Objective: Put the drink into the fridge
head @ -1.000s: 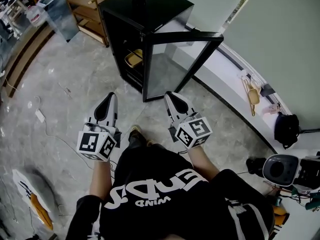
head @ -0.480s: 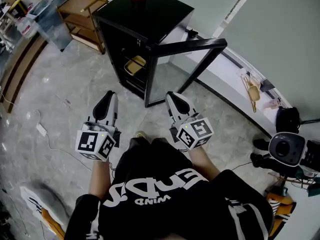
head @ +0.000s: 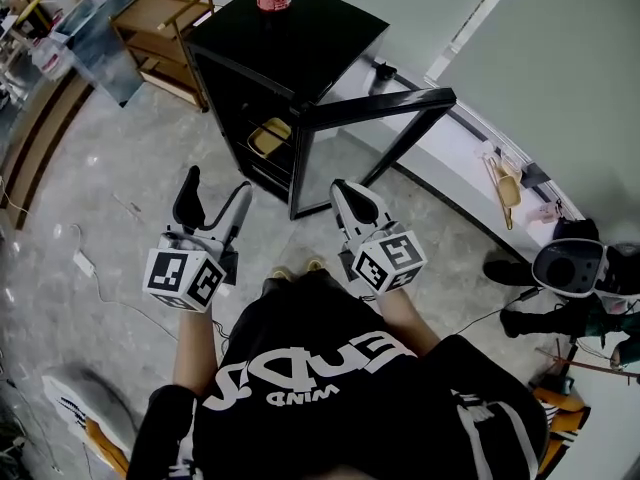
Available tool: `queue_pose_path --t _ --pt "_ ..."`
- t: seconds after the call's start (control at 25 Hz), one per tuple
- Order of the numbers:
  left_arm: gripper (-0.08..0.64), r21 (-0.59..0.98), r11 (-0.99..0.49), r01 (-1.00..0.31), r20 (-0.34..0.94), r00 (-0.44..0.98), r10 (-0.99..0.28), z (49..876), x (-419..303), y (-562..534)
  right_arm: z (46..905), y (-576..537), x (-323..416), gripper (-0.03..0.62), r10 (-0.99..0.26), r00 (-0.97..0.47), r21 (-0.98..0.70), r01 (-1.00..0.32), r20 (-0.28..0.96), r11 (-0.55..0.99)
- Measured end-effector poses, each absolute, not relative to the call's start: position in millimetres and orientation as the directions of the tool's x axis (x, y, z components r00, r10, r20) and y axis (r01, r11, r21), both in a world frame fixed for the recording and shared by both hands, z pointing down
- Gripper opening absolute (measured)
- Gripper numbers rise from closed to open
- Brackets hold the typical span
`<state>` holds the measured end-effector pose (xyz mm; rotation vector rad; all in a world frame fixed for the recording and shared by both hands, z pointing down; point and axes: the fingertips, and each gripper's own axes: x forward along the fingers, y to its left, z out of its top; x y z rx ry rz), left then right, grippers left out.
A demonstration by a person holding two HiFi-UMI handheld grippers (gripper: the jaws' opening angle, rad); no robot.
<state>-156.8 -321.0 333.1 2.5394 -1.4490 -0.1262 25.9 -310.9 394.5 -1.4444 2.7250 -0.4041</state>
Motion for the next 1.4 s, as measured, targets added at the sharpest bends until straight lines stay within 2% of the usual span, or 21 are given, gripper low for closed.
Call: queue_pose_path --t 0.76,1.4 --pt "0.396 0.097 -0.522 -0.847 -0.028 0.522 -0.852 272.0 -133.7 -464.9 410.5 -346.9 39.6 0.025 -0.798 -0.594 -0.272 -0.789 0.106 0.551" --pt "0.396 -0.028 -0.537 -0.843 0.045 0.536 -0.843 276.9 -88.4 -610.3 428.3 -349.1 52.8 0.025 -0.815 -0.561 -0.292 -0.812 0.145 0.506"
